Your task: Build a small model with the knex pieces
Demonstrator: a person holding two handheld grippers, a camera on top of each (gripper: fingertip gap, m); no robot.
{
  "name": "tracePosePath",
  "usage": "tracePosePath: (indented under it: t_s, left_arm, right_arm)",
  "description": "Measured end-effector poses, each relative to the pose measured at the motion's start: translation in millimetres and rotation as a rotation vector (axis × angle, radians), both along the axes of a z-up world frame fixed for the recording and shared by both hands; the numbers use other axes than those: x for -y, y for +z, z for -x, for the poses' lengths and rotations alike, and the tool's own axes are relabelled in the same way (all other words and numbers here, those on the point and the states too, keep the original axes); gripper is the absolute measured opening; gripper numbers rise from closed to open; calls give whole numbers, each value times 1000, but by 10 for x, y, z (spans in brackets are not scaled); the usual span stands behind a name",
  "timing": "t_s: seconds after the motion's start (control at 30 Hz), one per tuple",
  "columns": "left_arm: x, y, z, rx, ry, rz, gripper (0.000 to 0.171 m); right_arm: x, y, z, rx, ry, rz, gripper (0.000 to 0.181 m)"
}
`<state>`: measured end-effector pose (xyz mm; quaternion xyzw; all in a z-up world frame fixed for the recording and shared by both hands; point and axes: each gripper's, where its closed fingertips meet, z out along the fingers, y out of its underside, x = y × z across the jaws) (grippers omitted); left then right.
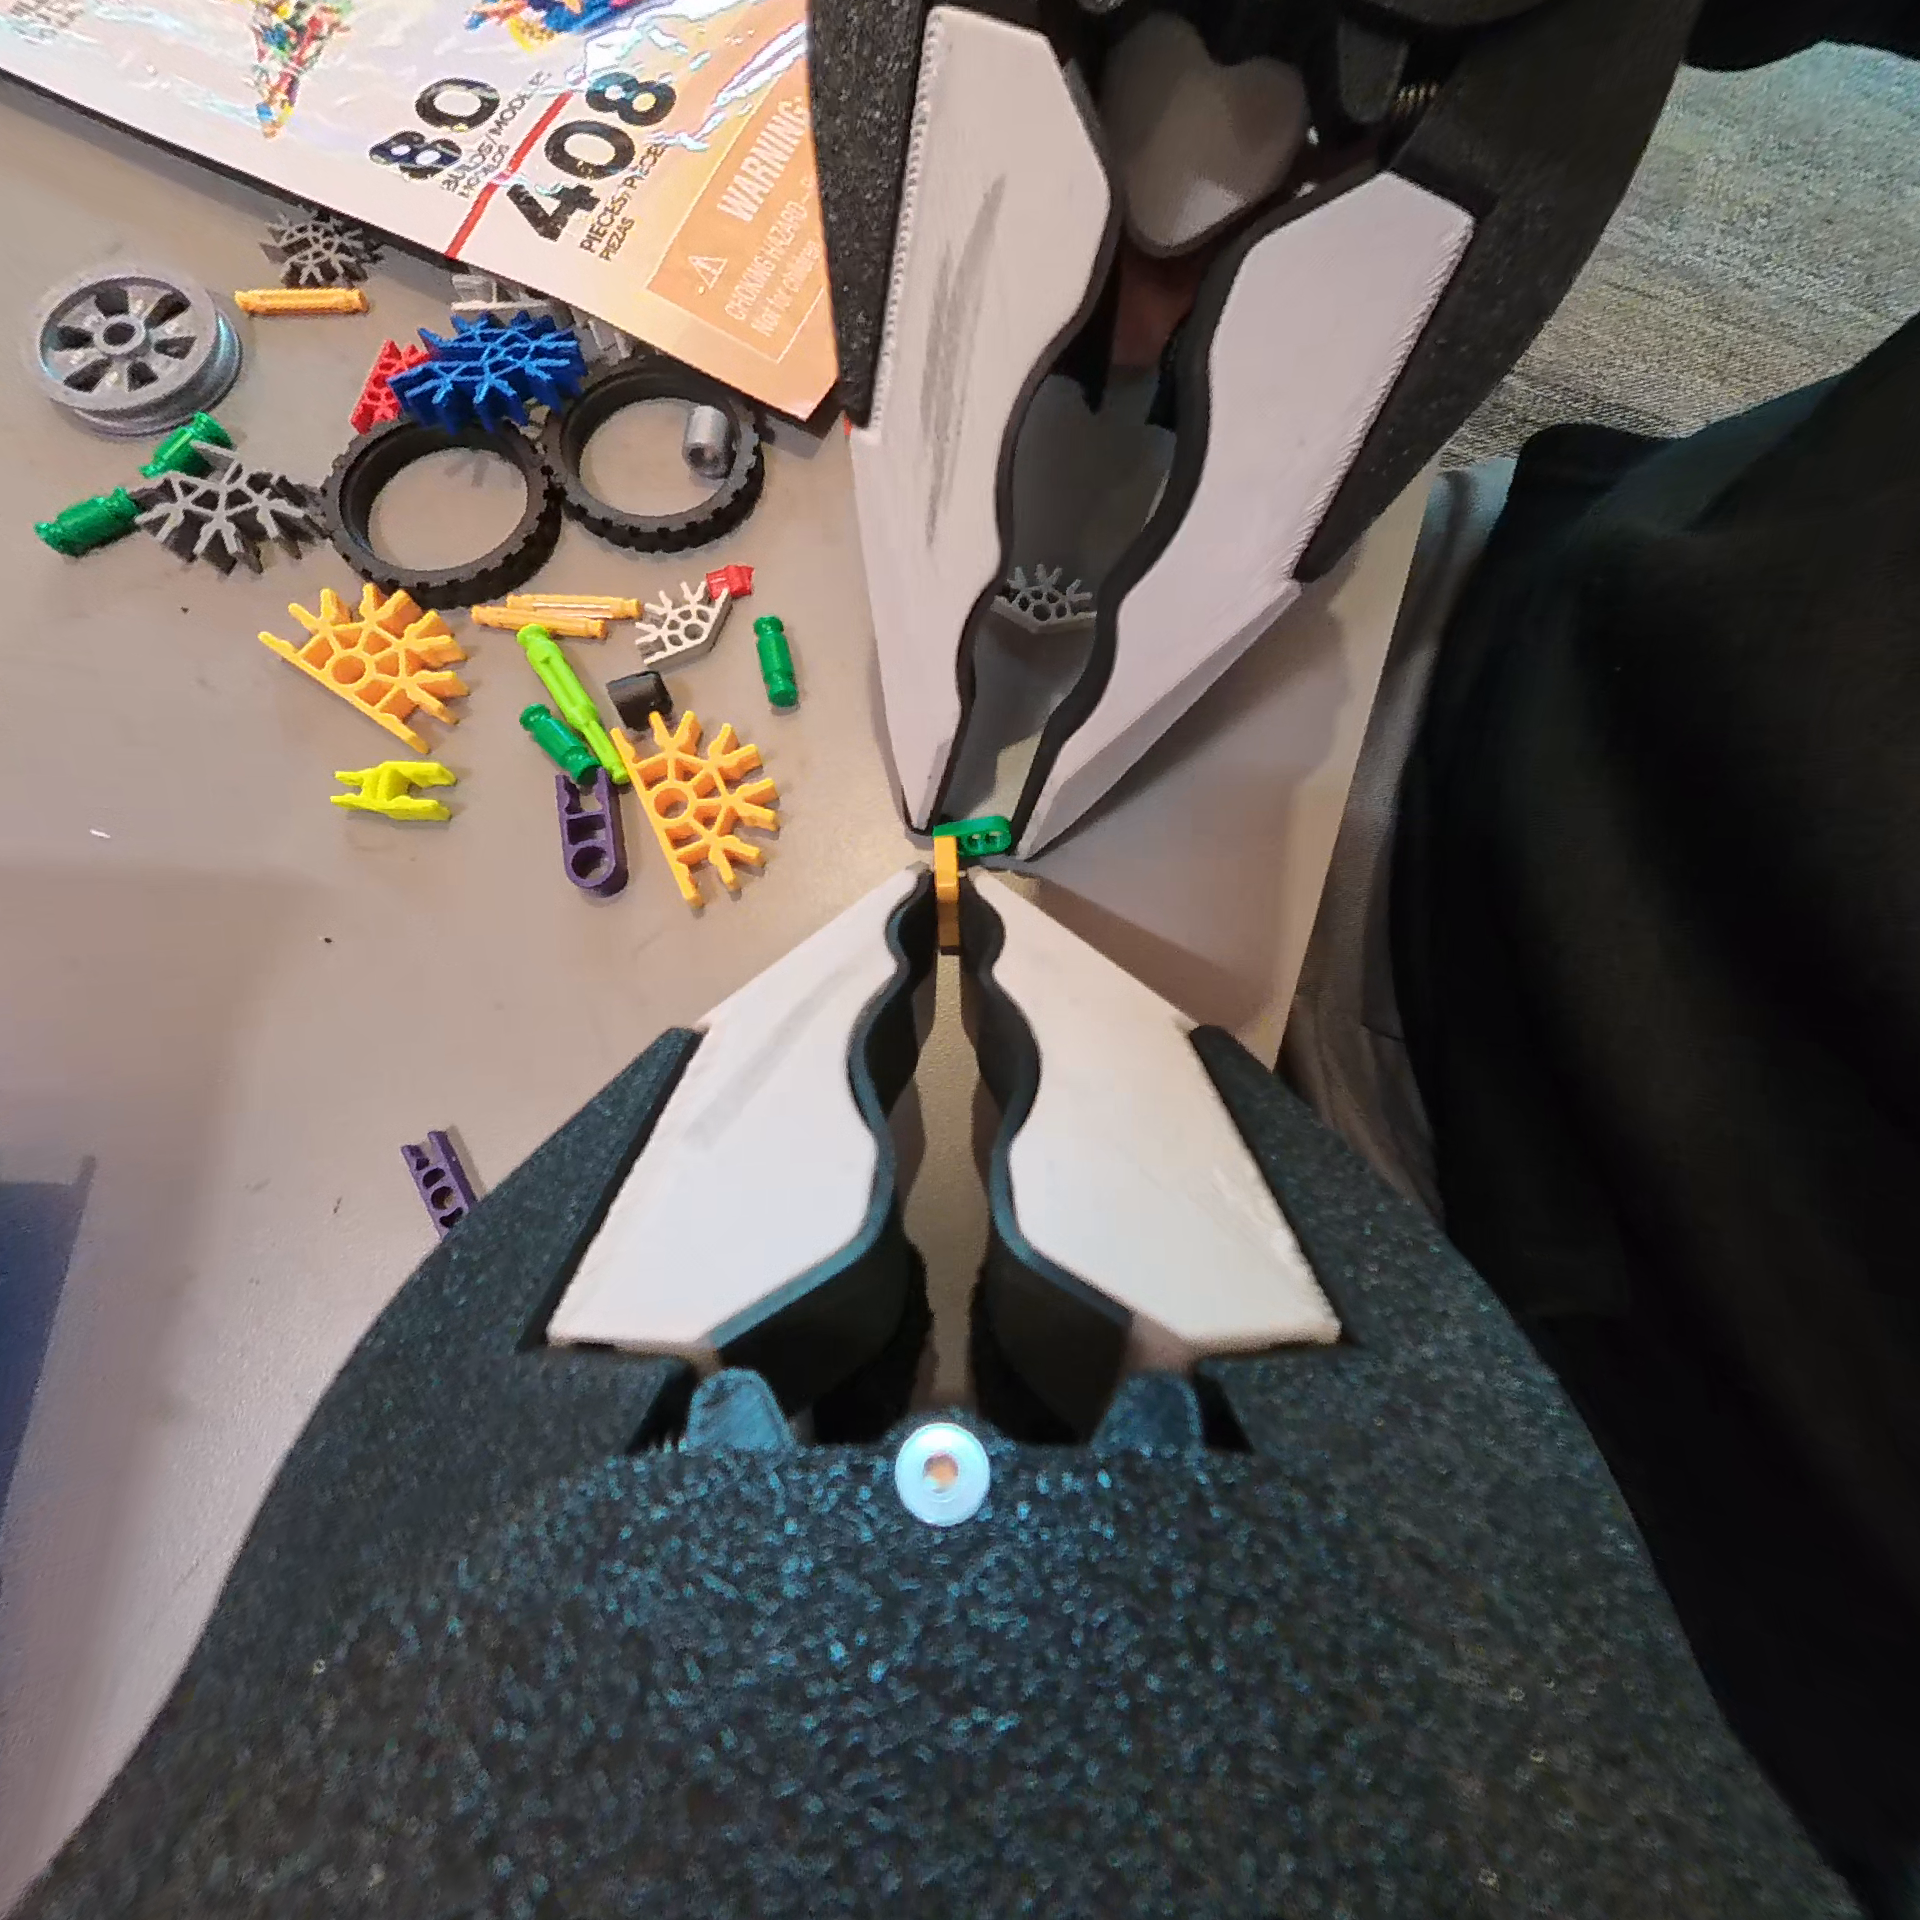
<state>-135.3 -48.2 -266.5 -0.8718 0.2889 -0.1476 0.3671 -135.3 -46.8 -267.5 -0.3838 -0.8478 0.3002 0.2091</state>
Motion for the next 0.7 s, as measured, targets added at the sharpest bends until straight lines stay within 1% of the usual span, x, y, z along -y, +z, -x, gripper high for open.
tracePosePath:
  t_s: [0.33, 0.7]
  left_arm:
    - [10, 2, -11, 49, -14, 38, 0]
    - [11, 5, -22, 92, -21, 75, 0]
  right_arm:
    - [5, -2, 0, -6, 45, 6, 11]
    - [0, 0, 8, -26, 56, -15, 10]
